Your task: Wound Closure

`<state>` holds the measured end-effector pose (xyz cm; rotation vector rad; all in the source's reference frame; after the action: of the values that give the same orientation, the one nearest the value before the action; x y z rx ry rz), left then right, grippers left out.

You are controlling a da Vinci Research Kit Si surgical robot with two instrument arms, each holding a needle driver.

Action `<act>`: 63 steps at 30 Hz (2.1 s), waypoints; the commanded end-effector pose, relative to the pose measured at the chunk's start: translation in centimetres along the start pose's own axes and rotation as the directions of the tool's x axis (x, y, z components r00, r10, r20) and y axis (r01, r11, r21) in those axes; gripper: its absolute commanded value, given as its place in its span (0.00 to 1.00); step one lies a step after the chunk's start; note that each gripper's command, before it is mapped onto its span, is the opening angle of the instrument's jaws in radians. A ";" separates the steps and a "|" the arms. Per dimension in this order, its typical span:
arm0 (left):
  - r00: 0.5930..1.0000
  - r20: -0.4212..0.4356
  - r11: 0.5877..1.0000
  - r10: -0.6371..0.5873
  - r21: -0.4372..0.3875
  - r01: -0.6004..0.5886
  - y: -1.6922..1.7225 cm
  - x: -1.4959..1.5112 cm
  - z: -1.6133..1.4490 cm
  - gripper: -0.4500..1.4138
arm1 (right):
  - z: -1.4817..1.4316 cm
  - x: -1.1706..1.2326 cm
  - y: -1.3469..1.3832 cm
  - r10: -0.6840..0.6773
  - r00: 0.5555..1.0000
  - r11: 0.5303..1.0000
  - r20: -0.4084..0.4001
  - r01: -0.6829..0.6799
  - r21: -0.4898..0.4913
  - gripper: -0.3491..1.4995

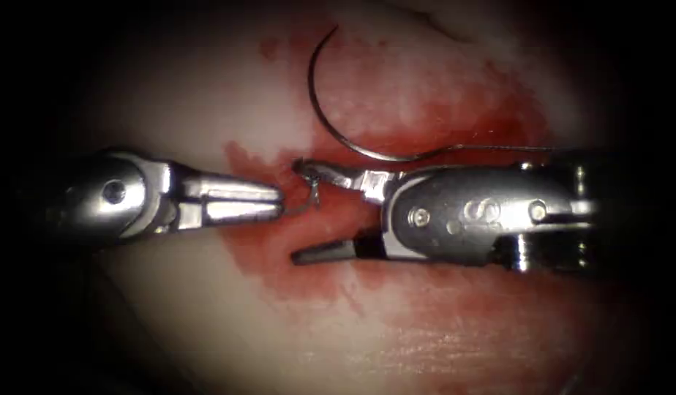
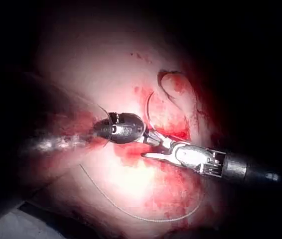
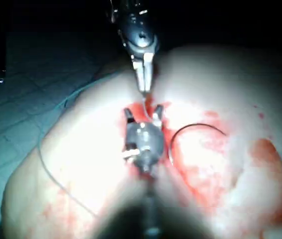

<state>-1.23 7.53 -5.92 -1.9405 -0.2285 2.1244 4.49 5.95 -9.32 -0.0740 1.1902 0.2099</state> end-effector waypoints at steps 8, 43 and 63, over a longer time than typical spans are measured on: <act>1.000 0.002 1.000 -0.010 0.006 0.010 -0.01 0.04 0.08 0.05 | 0.36 -0.04 -0.09 -0.027 1.000 1.000 -0.007 0.027 -0.001 0.99; 1.000 -0.005 1.000 -0.008 -0.001 0.008 0.04 0.04 0.08 0.05 | 0.67 -0.01 -0.08 -0.052 0.998 0.999 -0.020 0.052 0.016 0.89; 1.000 0.012 1.000 -0.002 -0.025 0.003 -0.02 0.14 -0.19 0.05 | 0.49 0.05 0.01 -0.104 0.995 0.995 0.011 0.104 0.003 0.98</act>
<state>-0.93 7.58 -6.13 -1.9350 -0.2603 2.1450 4.87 6.04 -9.21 -0.1289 1.1676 0.1170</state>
